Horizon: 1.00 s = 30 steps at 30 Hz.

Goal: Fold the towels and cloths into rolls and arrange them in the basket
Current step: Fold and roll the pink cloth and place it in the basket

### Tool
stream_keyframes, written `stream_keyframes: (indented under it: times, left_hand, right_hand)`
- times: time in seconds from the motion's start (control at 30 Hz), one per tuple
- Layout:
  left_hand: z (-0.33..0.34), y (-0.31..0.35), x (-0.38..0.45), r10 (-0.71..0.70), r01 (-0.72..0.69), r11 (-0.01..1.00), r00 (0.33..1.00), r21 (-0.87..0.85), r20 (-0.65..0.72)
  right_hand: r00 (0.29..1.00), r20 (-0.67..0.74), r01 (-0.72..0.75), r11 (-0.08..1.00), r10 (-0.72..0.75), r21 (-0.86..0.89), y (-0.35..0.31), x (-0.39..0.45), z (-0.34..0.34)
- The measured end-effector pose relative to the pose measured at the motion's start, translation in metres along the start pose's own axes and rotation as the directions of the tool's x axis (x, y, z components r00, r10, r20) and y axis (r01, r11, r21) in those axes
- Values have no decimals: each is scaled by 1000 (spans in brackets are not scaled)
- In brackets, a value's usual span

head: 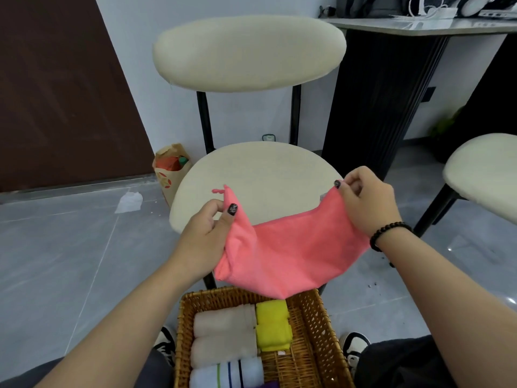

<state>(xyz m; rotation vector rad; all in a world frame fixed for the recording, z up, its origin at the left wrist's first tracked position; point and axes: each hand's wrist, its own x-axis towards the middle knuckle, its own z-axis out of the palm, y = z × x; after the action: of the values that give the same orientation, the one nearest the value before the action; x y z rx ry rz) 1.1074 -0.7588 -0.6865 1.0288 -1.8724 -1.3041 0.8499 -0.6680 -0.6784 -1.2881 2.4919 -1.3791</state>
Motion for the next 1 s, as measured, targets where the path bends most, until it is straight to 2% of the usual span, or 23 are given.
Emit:
stream_keyframes:
  times: [0.1,0.2,0.27,0.33,0.4,0.53,0.63,0.8,0.9,1.0]
  left_hand:
    - [9,10,-5,26,-23,999,997,-35,77]
    - [15,20,-9,59,-50,996,988,-70,143]
    - [16,25,-9,71,-47,990,981,-132,182]
    - [16,27,-9,95,-58,984,973,-171,212]
    - [15,28,-8,99,-60,984,968,-170,230]
    - [13,32,-13,76,-30,980,969,-195,234]
    - [11,34,-15,11,52,954,978,-296,207]
    - [5,34,-9,-142,205,875,975,-438,173]
    - [-5,33,-3,-160,176,900,984,-398,75]
    - [-21,31,4,-107,95,964,994,-247,-37]
  right_hand:
    - [999,30,38,991,-42,127,-20,-7,10]
    - [971,150,146,962,-184,231,-43,-20,15]
    - [893,298,234,914,-337,333,-57,-31,14]
    - [816,395,264,880,-422,394,-66,-40,12]
    - [797,432,252,882,-423,399,-67,-43,11]
    - [804,458,178,889,-379,422,-66,-41,6]
    - [838,376,260,895,-395,361,-61,-41,6]
    - [907,83,373,879,-413,297,-56,-39,5]
    - [941,-33,332,897,-338,290,-50,-31,-3]
    - [962,-69,275,931,-266,241,-40,-22,-14]
